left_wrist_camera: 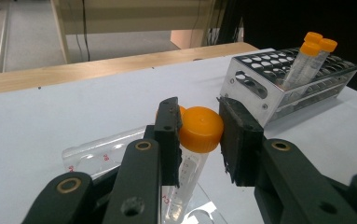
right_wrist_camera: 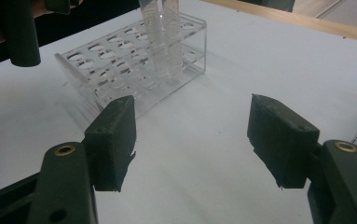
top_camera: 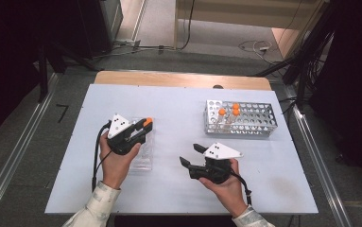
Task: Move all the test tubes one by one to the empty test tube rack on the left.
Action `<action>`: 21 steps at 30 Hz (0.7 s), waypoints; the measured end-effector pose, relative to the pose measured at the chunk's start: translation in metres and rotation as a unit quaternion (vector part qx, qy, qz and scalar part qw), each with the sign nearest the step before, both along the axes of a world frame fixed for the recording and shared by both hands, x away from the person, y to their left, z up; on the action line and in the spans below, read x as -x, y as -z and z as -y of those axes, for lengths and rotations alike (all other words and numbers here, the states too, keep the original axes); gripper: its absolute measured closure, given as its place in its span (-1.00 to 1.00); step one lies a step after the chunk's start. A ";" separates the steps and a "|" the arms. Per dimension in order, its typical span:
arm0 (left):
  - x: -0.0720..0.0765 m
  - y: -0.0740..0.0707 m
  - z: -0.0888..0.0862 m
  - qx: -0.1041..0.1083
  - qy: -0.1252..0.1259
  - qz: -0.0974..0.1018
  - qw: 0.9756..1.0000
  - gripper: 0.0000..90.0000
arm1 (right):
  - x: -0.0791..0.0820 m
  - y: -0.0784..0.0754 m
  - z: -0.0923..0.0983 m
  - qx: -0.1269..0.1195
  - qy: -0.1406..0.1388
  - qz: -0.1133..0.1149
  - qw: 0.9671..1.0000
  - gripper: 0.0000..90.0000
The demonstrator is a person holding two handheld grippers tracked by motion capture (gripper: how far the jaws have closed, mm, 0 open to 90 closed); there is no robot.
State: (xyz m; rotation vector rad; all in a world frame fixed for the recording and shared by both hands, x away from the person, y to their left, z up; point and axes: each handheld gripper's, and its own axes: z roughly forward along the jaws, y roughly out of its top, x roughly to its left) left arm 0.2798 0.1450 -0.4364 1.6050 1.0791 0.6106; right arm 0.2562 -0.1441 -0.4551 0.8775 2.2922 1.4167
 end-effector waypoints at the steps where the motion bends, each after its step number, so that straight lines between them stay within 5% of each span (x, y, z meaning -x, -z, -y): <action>1: 0.000 0.000 0.000 0.001 0.001 -0.001 1.000 0.55 | 0.000 0.000 0.000 0.000 0.001 0.000 1.000 -0.30; 13: 0.003 -0.003 0.000 0.018 0.003 0.001 1.000 0.28 | -0.001 0.000 0.001 0.000 0.003 -0.001 1.000 -0.30; 21: 0.003 -0.005 -0.001 0.041 -0.003 0.003 0.999 -0.20 | -0.007 0.000 0.009 0.000 0.020 0.002 1.000 -0.30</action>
